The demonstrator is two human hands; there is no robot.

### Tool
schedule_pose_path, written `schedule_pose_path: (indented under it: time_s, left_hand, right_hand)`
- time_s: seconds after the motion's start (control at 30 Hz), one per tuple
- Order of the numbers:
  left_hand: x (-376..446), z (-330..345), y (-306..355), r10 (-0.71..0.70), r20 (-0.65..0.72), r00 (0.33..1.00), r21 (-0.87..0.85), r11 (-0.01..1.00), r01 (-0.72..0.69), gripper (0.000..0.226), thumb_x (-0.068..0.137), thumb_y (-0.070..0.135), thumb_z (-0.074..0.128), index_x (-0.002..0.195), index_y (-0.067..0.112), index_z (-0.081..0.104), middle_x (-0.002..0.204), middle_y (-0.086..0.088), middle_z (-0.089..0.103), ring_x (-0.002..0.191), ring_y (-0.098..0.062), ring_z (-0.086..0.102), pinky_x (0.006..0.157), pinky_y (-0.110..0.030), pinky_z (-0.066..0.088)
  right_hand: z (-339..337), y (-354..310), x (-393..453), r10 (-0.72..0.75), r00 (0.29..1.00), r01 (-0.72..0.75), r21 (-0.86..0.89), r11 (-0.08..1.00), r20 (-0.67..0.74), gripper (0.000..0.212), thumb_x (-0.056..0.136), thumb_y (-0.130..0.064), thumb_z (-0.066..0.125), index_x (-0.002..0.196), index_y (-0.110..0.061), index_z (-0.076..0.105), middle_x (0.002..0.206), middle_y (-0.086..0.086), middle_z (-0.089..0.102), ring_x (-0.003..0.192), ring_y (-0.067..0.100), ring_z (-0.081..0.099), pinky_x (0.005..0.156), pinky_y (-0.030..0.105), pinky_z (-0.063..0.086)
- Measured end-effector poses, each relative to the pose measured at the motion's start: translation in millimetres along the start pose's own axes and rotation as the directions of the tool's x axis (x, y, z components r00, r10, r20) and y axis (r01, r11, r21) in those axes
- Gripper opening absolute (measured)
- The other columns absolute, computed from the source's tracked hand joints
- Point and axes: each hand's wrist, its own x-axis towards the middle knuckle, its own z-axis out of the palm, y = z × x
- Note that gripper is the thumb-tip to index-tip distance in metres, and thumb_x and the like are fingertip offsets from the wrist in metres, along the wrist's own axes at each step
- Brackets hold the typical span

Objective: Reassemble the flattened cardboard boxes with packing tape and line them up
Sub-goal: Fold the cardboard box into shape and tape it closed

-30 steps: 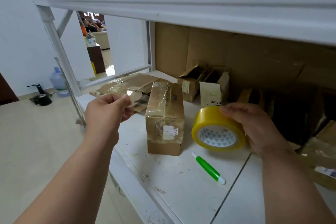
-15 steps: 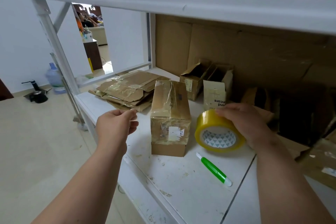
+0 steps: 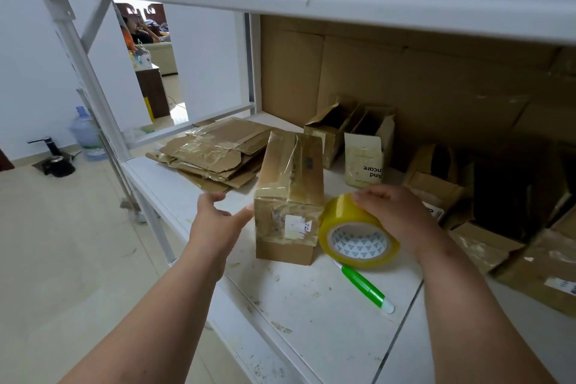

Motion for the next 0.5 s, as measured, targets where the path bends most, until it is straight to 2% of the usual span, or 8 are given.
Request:
schedule_pose_path:
  time_s: [0.07, 0.13, 0.2, 0.27, 0.3, 0.37, 0.43, 0.5]
  left_hand:
    - [-1.7, 3.3, -2.1, 0.105, 0.014, 0.994, -0.016, 0.994, -0.105, 0.022, 0.091, 0.012, 0.067, 0.099, 0.032, 0.062, 0.101, -0.010, 0.065, 0.089, -0.021, 0.061, 0.080, -0.040, 0.051]
    - [-3.9, 7.5, -2.2, 0.164, 0.006, 0.986, -0.022, 0.986, -0.164, 0.035, 0.091, 0.002, 0.058, 0.078, 0.032, 0.071, 0.091, -0.005, 0.071, 0.084, -0.021, 0.063, 0.079, -0.039, 0.052]
    - [-6.7, 10.0, 0.9, 0.159, 0.028, 0.987, -0.049, 0.986, -0.158, 0.035, 0.096, 0.005, 0.050, 0.084, 0.029, 0.074, 0.092, 0.001, 0.073, 0.094, -0.020, 0.066, 0.087, -0.041, 0.054]
    - [-7.5, 11.5, 2.8, 0.183, 0.084, 0.980, -0.078, 0.981, -0.177, 0.028, 0.101, 0.020, 0.045, 0.101, 0.028, 0.071, 0.102, 0.004, 0.072, 0.104, -0.017, 0.065, 0.093, -0.041, 0.053]
    - [-6.4, 12.0, 3.2, 0.209, 0.106, 0.972, -0.043, 0.978, -0.206, 0.026, 0.102, 0.032, 0.045, 0.111, 0.029, 0.069, 0.108, 0.006, 0.070, 0.107, -0.016, 0.064, 0.096, -0.042, 0.051]
    - [-4.4, 11.9, 4.6, 0.294, 0.130, 0.947, 0.164, 0.936, -0.313, 0.038, 0.096, 0.052, 0.052, 0.125, 0.031, 0.063, 0.113, 0.010, 0.067, 0.104, -0.011, 0.063, 0.096, -0.041, 0.050]
    - [0.3, 11.9, 8.5, 0.365, 0.115, 0.924, 0.312, 0.870, -0.383, 0.047, 0.090, 0.056, 0.059, 0.128, 0.029, 0.062, 0.106, 0.015, 0.066, 0.094, -0.003, 0.062, 0.090, -0.037, 0.050]
    - [4.1, 10.9, 11.7, 0.376, 0.118, 0.919, 0.306, 0.867, -0.394, 0.043, 0.087, 0.053, 0.064, 0.123, 0.029, 0.067, 0.100, 0.017, 0.067, 0.093, 0.000, 0.061, 0.086, -0.033, 0.047]
  right_hand:
    - [2.4, 0.2, -1.4, 0.001, 1.000, -0.001, 0.014, 1.000, 0.001, 0.020, 0.093, -0.034, 0.062, 0.089, -0.016, 0.071, 0.092, 0.012, 0.069, 0.089, 0.026, 0.066, 0.080, 0.037, 0.052]
    - [3.4, 1.1, -2.4, 0.004, 1.000, -0.004, 0.029, 1.000, -0.005, 0.021, 0.093, -0.033, 0.063, 0.089, -0.015, 0.072, 0.091, 0.011, 0.070, 0.088, 0.024, 0.066, 0.077, 0.034, 0.051]
    - [3.9, 2.6, -4.2, 0.007, 1.000, -0.006, 0.043, 0.999, -0.010, 0.022, 0.092, -0.034, 0.064, 0.088, -0.014, 0.072, 0.087, 0.010, 0.070, 0.083, 0.023, 0.066, 0.072, 0.031, 0.048]
    - [5.5, 4.8, -5.9, 0.013, 1.000, -0.013, 0.054, 0.998, -0.014, 0.025, 0.092, -0.034, 0.064, 0.086, -0.011, 0.071, 0.079, 0.010, 0.068, 0.076, 0.021, 0.065, 0.069, 0.030, 0.047]
    - [6.8, 5.5, -7.0, 0.017, 1.000, -0.016, 0.058, 0.998, -0.017, 0.026, 0.092, -0.034, 0.064, 0.084, -0.010, 0.070, 0.076, 0.010, 0.065, 0.073, 0.020, 0.063, 0.068, 0.030, 0.046]
    - [9.9, 6.9, -9.0, 0.025, 0.999, -0.023, 0.073, 0.997, -0.025, 0.027, 0.092, -0.033, 0.064, 0.083, -0.008, 0.069, 0.073, 0.008, 0.061, 0.071, 0.020, 0.060, 0.067, 0.030, 0.045]
    - [10.8, 7.4, -10.4, 0.031, 0.999, -0.029, 0.084, 0.996, -0.030, 0.028, 0.092, -0.032, 0.063, 0.084, -0.006, 0.069, 0.074, 0.009, 0.061, 0.071, 0.020, 0.059, 0.067, 0.029, 0.044]
    - [8.8, 6.3, -12.3, 0.042, 0.999, -0.041, 0.051, 0.998, -0.021, 0.026, 0.094, -0.032, 0.061, 0.087, -0.008, 0.070, 0.078, 0.012, 0.064, 0.075, 0.022, 0.061, 0.068, 0.029, 0.044]
